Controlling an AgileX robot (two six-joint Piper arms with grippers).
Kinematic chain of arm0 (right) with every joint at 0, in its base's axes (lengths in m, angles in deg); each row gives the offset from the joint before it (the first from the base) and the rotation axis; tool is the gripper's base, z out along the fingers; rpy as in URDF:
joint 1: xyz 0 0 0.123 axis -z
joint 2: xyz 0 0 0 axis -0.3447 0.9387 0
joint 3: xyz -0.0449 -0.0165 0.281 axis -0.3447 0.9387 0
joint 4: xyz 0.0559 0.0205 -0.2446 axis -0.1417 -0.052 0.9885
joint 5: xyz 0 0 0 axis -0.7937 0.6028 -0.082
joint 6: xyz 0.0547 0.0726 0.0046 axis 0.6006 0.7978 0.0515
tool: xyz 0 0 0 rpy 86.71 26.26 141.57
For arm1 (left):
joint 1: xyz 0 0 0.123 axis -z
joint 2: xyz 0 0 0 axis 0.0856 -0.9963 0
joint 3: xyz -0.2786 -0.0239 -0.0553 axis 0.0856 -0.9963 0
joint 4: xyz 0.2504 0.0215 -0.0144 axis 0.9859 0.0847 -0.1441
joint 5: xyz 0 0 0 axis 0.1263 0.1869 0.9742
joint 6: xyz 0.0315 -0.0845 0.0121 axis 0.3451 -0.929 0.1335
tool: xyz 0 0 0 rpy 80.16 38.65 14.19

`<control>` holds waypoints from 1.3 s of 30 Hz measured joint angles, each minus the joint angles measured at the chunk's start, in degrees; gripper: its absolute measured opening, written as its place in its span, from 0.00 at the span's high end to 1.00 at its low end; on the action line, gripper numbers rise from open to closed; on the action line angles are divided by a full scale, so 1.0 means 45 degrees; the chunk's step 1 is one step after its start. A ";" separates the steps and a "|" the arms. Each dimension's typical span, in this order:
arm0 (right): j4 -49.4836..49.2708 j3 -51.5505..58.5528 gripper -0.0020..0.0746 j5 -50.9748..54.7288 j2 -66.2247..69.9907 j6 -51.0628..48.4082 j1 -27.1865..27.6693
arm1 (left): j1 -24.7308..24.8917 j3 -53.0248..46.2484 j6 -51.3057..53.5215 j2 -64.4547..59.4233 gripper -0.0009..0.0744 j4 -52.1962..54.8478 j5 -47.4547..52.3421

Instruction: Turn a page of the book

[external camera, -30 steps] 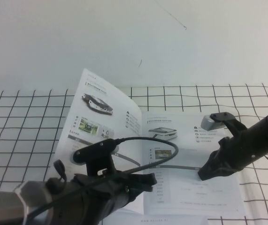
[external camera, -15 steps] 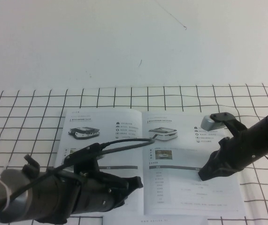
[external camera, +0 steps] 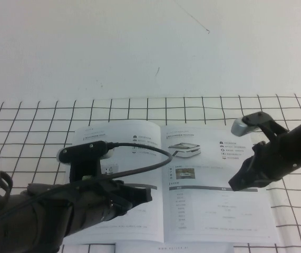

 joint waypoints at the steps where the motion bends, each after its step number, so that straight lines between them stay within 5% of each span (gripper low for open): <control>1: 0.0000 0.0000 0.97 0.0000 -0.0251 0.0000 0.0000 | 0.0000 0.0000 0.0053 0.0063 0.99 0.0000 -0.0058; 8: 0.0064 0.0016 0.97 0.1449 -0.3351 0.0044 0.0000 | 0.0000 0.0350 0.1250 0.0982 0.99 0.0000 0.0196; 17: 0.1092 0.0027 0.97 0.4144 -0.9463 0.0596 0.0000 | 0.0000 0.0511 0.2390 0.5832 0.99 0.0000 0.0270; 26: 0.7521 0.0027 0.97 0.4665 -1.4924 0.4827 0.0000 | 0.0000 0.0511 0.2100 0.8228 0.99 0.0597 0.3565; 32: 0.8631 0.0027 0.97 0.4915 -1.6870 0.6013 0.0000 | 0.0000 0.0511 -0.1396 0.7814 0.99 0.5277 0.6638; 39: 0.8631 0.2314 0.97 0.3575 -1.8842 0.6790 0.0000 | 0.0000 0.0511 -0.8965 0.7711 0.99 1.4871 0.8397</control>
